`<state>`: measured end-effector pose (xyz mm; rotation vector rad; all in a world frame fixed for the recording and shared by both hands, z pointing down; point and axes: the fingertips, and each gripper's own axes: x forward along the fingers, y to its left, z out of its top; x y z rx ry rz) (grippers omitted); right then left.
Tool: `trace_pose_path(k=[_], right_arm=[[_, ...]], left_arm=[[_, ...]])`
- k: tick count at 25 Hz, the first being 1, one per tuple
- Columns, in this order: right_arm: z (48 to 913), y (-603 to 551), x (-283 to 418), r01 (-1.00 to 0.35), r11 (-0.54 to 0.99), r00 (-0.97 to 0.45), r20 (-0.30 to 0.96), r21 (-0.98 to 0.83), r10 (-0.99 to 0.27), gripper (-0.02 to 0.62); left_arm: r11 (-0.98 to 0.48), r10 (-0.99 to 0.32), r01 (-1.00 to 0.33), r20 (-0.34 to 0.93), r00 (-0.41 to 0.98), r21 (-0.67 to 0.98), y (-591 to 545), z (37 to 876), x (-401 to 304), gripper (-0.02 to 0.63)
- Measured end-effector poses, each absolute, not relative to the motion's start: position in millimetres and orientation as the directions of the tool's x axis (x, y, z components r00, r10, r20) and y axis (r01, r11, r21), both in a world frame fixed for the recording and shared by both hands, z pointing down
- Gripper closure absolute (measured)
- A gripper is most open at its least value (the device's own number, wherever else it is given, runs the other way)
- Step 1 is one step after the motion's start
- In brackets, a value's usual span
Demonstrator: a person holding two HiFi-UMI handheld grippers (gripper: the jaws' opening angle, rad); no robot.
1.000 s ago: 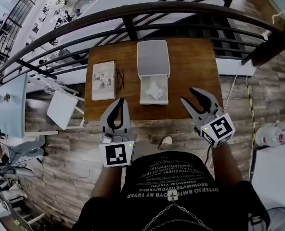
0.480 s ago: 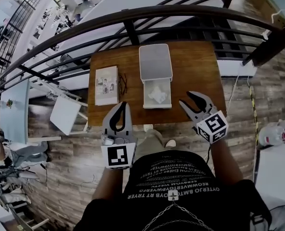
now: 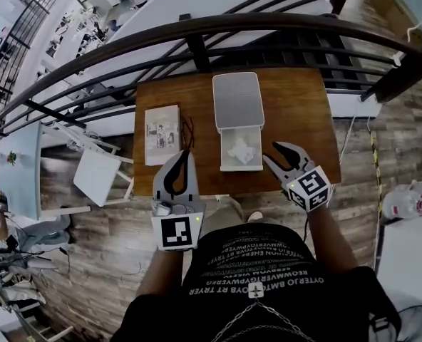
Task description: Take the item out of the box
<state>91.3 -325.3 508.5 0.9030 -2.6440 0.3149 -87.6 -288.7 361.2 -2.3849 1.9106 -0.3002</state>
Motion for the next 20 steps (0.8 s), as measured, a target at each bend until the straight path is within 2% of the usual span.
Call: trace_pose_path(k=[20], right_arm=[[647, -378, 43, -0.616, 0.765, -0.703, 0.572, -0.19, -0.423, 0.434]], left_arm=[[-0.283, -0.949, -0.945, 0.189, 0.251, -0.164, -379, 395, -130, 0.6]])
